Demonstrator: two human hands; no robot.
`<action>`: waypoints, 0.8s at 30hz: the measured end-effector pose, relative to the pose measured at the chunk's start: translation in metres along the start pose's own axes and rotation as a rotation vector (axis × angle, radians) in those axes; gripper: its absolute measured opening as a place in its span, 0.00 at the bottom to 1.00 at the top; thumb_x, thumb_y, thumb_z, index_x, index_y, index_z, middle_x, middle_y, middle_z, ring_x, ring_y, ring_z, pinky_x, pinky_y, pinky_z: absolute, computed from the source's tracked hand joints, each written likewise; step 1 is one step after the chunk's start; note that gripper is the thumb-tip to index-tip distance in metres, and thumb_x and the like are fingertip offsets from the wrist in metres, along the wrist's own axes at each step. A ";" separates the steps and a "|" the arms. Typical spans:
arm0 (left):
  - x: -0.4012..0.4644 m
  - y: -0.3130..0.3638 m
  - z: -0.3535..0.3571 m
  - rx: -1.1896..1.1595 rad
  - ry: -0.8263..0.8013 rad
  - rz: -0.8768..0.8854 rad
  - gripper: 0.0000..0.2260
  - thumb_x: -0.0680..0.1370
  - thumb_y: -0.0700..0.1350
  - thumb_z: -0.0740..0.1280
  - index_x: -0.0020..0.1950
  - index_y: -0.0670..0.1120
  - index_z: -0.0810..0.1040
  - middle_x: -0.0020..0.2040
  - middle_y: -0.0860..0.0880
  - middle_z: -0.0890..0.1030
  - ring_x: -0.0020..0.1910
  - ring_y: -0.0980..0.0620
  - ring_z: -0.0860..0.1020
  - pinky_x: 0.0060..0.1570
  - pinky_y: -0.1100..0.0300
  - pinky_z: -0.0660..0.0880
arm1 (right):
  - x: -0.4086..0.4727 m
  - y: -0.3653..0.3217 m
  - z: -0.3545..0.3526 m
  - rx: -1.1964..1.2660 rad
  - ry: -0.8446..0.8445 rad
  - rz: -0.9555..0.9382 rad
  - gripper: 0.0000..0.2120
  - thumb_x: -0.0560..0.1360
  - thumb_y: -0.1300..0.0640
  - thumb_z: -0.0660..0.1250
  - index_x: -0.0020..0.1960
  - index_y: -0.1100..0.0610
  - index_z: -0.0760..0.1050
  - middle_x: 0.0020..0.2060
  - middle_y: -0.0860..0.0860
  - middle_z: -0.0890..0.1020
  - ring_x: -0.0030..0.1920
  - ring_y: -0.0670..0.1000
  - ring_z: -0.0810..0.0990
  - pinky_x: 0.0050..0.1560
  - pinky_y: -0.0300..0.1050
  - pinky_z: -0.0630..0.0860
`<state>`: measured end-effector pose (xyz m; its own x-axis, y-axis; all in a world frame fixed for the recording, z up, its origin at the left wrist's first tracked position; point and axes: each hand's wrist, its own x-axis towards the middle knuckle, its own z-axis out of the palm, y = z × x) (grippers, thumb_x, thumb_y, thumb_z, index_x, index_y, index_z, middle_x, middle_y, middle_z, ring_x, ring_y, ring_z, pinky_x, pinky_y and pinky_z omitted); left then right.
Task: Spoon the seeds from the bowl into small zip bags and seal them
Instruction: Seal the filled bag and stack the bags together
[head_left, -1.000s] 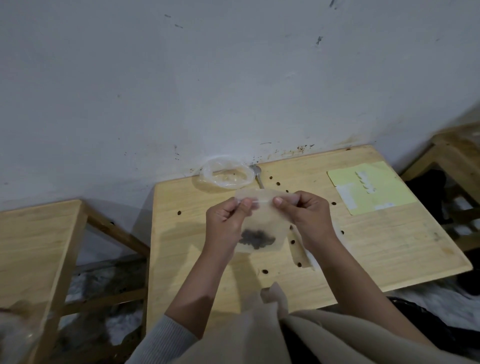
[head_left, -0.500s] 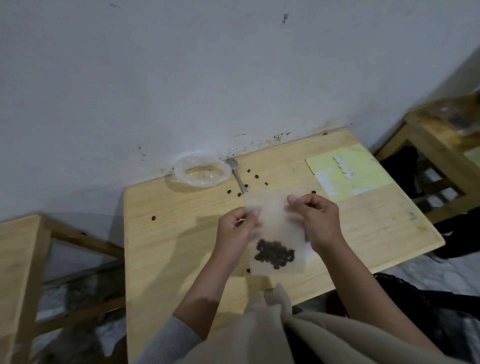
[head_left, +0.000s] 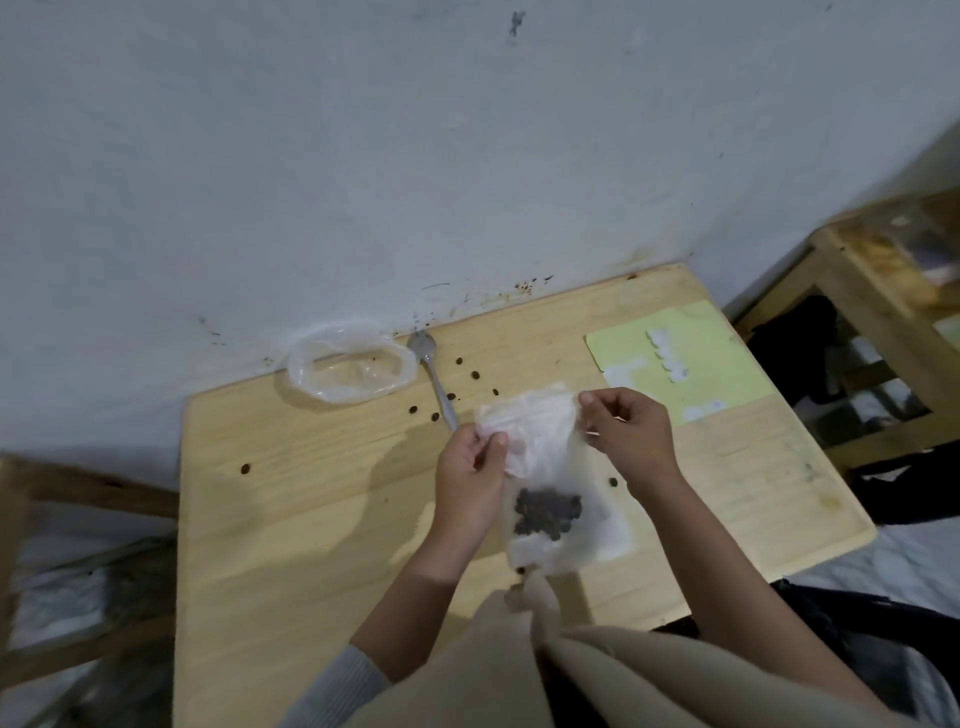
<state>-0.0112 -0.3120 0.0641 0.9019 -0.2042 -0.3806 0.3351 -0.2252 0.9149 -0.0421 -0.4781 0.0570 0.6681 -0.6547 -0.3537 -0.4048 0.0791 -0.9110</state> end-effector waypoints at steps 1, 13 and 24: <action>0.004 0.002 0.005 -0.023 0.013 0.004 0.08 0.79 0.42 0.64 0.58 0.45 0.73 0.41 0.51 0.85 0.41 0.48 0.80 0.42 0.50 0.78 | 0.012 0.000 -0.005 0.008 0.020 0.014 0.05 0.75 0.59 0.68 0.42 0.59 0.79 0.32 0.52 0.80 0.35 0.48 0.81 0.42 0.47 0.81; 0.052 0.029 0.051 -0.047 0.116 0.125 0.06 0.76 0.41 0.69 0.50 0.51 0.79 0.46 0.50 0.84 0.49 0.51 0.82 0.51 0.39 0.78 | 0.167 0.014 -0.079 -0.444 0.305 -0.017 0.09 0.75 0.60 0.66 0.53 0.62 0.80 0.47 0.58 0.83 0.51 0.58 0.80 0.49 0.40 0.69; 0.078 0.048 0.069 -0.097 0.021 0.121 0.17 0.73 0.34 0.70 0.58 0.51 0.78 0.58 0.56 0.80 0.60 0.61 0.77 0.62 0.59 0.72 | 0.211 0.012 -0.073 -0.706 0.164 0.086 0.12 0.73 0.60 0.63 0.31 0.55 0.71 0.30 0.53 0.74 0.39 0.60 0.76 0.37 0.43 0.68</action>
<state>0.0560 -0.4041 0.0689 0.9425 -0.2042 -0.2645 0.2471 -0.1067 0.9631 0.0486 -0.6700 -0.0132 0.5359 -0.7766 -0.3312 -0.7949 -0.3320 -0.5078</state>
